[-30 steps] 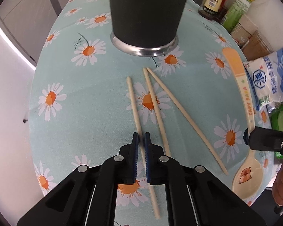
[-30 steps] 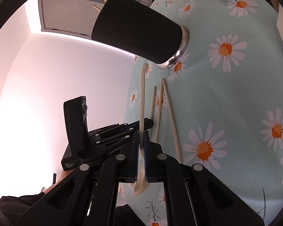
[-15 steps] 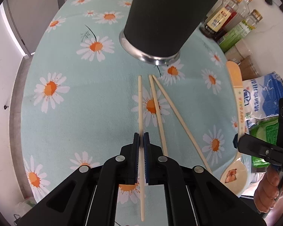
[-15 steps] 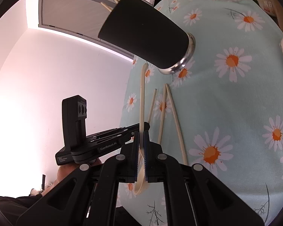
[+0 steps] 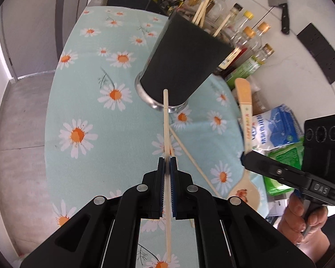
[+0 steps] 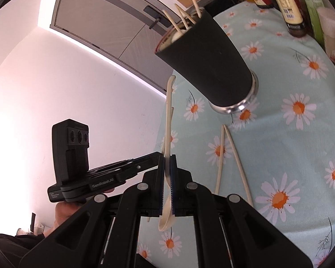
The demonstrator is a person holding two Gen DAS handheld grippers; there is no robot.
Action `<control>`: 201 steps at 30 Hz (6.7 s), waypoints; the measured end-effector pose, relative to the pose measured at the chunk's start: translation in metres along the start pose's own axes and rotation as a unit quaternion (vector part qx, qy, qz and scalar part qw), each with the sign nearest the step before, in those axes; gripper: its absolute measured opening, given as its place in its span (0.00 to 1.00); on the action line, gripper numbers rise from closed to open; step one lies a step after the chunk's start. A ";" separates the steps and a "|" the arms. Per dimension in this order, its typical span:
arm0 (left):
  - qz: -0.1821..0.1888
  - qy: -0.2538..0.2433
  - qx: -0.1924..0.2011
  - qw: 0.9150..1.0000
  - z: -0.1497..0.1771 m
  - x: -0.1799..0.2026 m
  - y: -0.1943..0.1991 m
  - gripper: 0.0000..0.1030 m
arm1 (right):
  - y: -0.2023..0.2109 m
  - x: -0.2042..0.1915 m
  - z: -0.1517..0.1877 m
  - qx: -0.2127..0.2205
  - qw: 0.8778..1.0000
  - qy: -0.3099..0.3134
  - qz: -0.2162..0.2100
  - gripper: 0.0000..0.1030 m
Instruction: Organize utensils
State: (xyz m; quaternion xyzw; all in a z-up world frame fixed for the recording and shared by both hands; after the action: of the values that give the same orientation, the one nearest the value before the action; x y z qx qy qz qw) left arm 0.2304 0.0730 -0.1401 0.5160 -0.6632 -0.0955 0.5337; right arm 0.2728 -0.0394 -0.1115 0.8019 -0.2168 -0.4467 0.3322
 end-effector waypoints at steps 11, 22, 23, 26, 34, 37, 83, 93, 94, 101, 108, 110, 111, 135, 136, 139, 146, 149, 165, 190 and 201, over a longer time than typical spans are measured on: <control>0.027 -0.054 0.027 0.998 -0.032 0.025 0.038 0.04 | 0.011 -0.035 -0.032 0.078 0.997 0.020 0.006 0.06; 0.057 -0.106 0.073 0.990 -0.073 0.054 0.070 0.04 | 0.032 -0.052 -0.068 0.152 0.987 0.043 0.017 0.06; 0.058 -0.109 0.078 0.989 -0.076 0.056 0.072 0.04 | 0.033 -0.053 -0.071 0.158 0.986 0.043 0.019 0.06; 0.070 -0.114 0.092 0.987 -0.088 0.060 0.076 0.04 | 0.037 -0.055 -0.083 0.175 0.983 0.046 0.023 0.06; 0.100 -0.122 0.129 0.979 -0.126 0.074 0.083 0.04 | 0.052 -0.057 -0.119 0.228 0.971 0.049 0.045 0.06; 0.109 -0.128 0.147 0.975 -0.143 0.079 0.088 0.04 | 0.054 -0.054 -0.135 0.245 0.967 0.046 0.050 0.06; 0.145 -0.240 0.267 0.922 -0.216 0.072 0.012 0.04 | -0.015 -0.002 -0.187 0.283 0.953 -0.019 0.103 0.06; 0.144 -0.235 0.241 0.931 -0.208 0.064 0.002 0.05 | -0.024 0.002 -0.181 0.269 0.957 -0.026 0.109 0.25; 0.142 -0.234 0.234 0.933 -0.207 0.064 0.001 0.05 | -0.022 0.002 -0.181 0.268 0.957 -0.030 0.109 0.27; 0.147 -0.228 0.228 0.935 -0.203 0.064 0.006 0.10 | -0.006 0.002 -0.177 0.277 0.954 -0.043 0.102 0.28; 0.151 -0.228 0.232 0.934 -0.195 0.065 0.018 0.40 | 0.010 0.000 -0.169 0.286 0.952 -0.045 0.103 0.28; 0.148 -0.228 0.236 0.933 -0.193 0.065 0.024 0.40 | 0.014 -0.001 -0.167 0.288 0.951 -0.046 0.105 0.28; 0.148 -0.228 0.237 0.933 -0.193 0.065 0.026 0.40 | 0.017 -0.002 -0.166 0.290 0.950 -0.046 0.104 0.28; 0.128 -0.241 0.200 0.941 -0.096 0.077 0.100 0.40 | 0.075 -0.052 -0.106 0.239 0.957 0.080 0.145 0.42; 0.126 -0.238 0.198 0.943 -0.092 0.076 0.103 0.40 | 0.073 -0.053 -0.101 0.229 0.957 0.091 0.152 0.42; 0.116 -0.228 0.190 0.948 -0.084 0.072 0.108 0.40 | 0.065 -0.055 -0.090 0.190 0.960 0.114 0.169 0.42; 0.096 -0.192 0.148 0.965 -0.056 0.056 0.102 0.40 | 0.031 -0.042 -0.064 0.093 0.965 0.142 0.202 0.43; 0.083 -0.182 0.137 0.970 -0.045 0.047 0.096 0.40 | 0.019 -0.036 -0.056 0.059 0.963 0.157 0.211 0.43; 0.029 -0.082 0.108 0.990 0.013 -0.002 0.068 0.40 | -0.058 -0.013 -0.033 -0.102 0.931 0.234 0.259 0.43; -0.008 -0.008 0.077 0.997 0.065 -0.037 0.042 0.40 | -0.149 0.051 0.012 -0.317 0.869 0.231 0.301 0.28; -0.008 -0.005 0.068 0.998 0.069 -0.043 0.039 0.40 | -0.157 0.055 0.010 -0.310 0.855 0.238 0.341 0.06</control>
State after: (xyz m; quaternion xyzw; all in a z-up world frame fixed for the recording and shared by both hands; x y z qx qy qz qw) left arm 0.1476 0.0952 -0.1683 0.5559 -0.6666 -0.0573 0.4933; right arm 0.3003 0.0293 -0.2606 0.6151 -0.2415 -0.1444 0.7366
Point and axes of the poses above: each gripper's, at about its wrist camera, not at the fingertips, and y roughly against the way its jaws point, x to its right, z to its underside, the point moved 8 cm from there along -y, roughly the way its jaws point, and after that the axes turned 13 degrees about z, right-handed, at the moved point
